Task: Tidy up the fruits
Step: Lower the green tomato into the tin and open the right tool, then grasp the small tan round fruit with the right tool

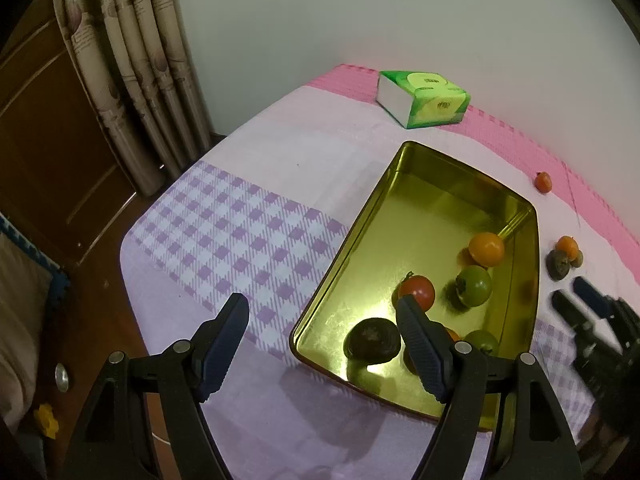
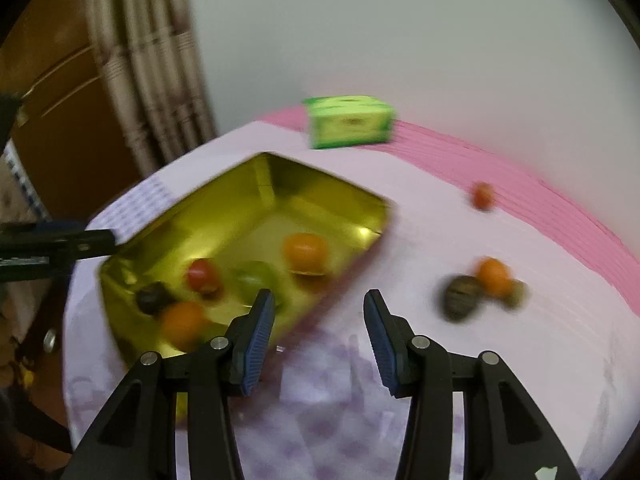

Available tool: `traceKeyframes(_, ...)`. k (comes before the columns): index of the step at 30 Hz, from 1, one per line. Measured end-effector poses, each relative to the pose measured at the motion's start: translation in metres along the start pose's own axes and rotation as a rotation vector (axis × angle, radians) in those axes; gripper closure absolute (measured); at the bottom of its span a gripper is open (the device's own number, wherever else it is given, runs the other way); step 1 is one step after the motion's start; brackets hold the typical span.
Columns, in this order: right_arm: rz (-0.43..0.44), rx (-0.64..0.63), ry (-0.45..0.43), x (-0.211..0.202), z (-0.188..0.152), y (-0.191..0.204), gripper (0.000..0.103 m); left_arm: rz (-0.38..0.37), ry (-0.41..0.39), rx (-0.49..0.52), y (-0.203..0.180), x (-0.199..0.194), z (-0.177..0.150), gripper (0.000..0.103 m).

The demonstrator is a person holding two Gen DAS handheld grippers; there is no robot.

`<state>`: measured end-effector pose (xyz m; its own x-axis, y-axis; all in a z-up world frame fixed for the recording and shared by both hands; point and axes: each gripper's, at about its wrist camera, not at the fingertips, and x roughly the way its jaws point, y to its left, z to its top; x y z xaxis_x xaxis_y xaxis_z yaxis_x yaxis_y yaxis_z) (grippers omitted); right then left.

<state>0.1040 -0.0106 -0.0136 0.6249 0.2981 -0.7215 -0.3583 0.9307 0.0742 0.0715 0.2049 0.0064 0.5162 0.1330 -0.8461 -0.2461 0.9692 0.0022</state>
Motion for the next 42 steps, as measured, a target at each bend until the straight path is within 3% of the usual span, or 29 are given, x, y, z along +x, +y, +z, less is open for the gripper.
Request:
traceKeyframes(6, -0.127, 0.169, 0.014, 0.0, -0.02, -0.089, 0.059, 0.006, 0.009, 0.034, -0.008, 0.003, -0.003, 0.026)
traceKeyframes(10, -0.176, 0.223, 0.037, 0.011, -0.031, -0.124, 0.062, -0.005, 0.003, 0.065, -0.014, 0.003, -0.004, 0.026)
traceKeyframes(25, -0.216, 0.15, 0.076, 0.058, -0.005, -0.141, 0.065, -0.031, 0.031, 0.095, -0.021, 0.013, -0.005, 0.026)
traceKeyframes(29, -0.209, 0.131, 0.075, 0.059, -0.003, -0.14, 0.079, -0.028, 0.028, 0.101, -0.023, 0.014, -0.005, 0.026)
traceKeyframes(38, -0.239, 0.197, 0.064, 0.035, -0.025, -0.159, 0.079, -0.028, -0.049, 0.149, -0.039, 0.001, -0.008, 0.026)
traceKeyframes(42, -0.287, 0.26, 0.058, 0.011, -0.047, -0.186, 0.079, -0.118, -0.059, 0.167, -0.069, -0.007, -0.007, 0.026)
